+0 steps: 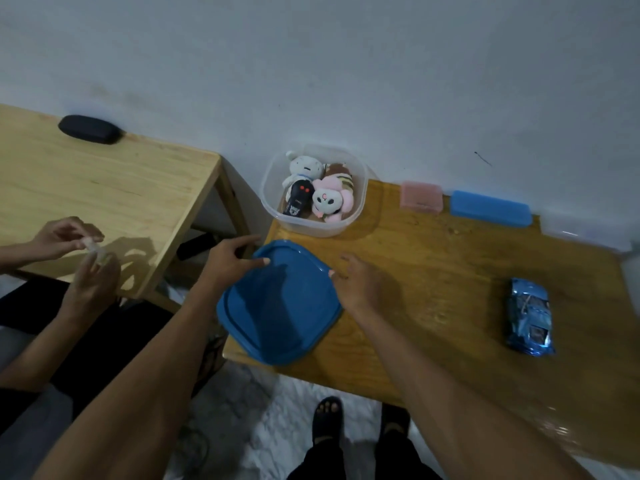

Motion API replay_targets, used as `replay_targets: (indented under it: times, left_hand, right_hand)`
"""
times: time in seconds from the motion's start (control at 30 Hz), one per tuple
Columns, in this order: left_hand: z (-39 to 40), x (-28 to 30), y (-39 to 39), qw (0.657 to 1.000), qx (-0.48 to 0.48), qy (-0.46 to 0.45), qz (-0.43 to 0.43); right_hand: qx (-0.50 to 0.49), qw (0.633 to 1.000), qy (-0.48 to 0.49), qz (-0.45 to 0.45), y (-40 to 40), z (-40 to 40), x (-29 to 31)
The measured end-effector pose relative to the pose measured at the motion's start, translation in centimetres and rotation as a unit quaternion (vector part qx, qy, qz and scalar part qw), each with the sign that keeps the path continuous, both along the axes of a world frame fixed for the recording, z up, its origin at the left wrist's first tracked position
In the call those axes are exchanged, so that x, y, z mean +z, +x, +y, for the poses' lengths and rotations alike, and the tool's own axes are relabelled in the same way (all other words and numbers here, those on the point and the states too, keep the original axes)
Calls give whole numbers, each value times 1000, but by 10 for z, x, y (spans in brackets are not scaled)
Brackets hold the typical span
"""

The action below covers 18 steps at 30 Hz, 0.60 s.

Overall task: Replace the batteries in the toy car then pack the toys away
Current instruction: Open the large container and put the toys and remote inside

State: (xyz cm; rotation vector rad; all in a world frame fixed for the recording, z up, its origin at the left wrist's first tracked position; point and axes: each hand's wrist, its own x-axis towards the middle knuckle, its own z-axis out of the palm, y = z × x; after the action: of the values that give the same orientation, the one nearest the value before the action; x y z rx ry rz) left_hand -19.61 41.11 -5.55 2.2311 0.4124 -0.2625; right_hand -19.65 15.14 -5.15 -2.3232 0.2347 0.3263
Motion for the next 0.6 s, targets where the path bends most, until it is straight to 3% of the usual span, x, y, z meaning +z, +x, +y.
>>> replay_targets:
  times: [0.17,0.33,0.6]
  left_hand:
    - [3,-17,-17,997,-36,-17,64]
    - [-7,-18,-29,995,-57,46,74]
    - [-15,5,-48,988,-104,94,-62]
  right_hand:
    - [-14,1000,4,21,-38,-8,-17]
    - [-58,991,109,58,-52,-1,-13]
    - [-29,994,78,-67,-55,-7,13]
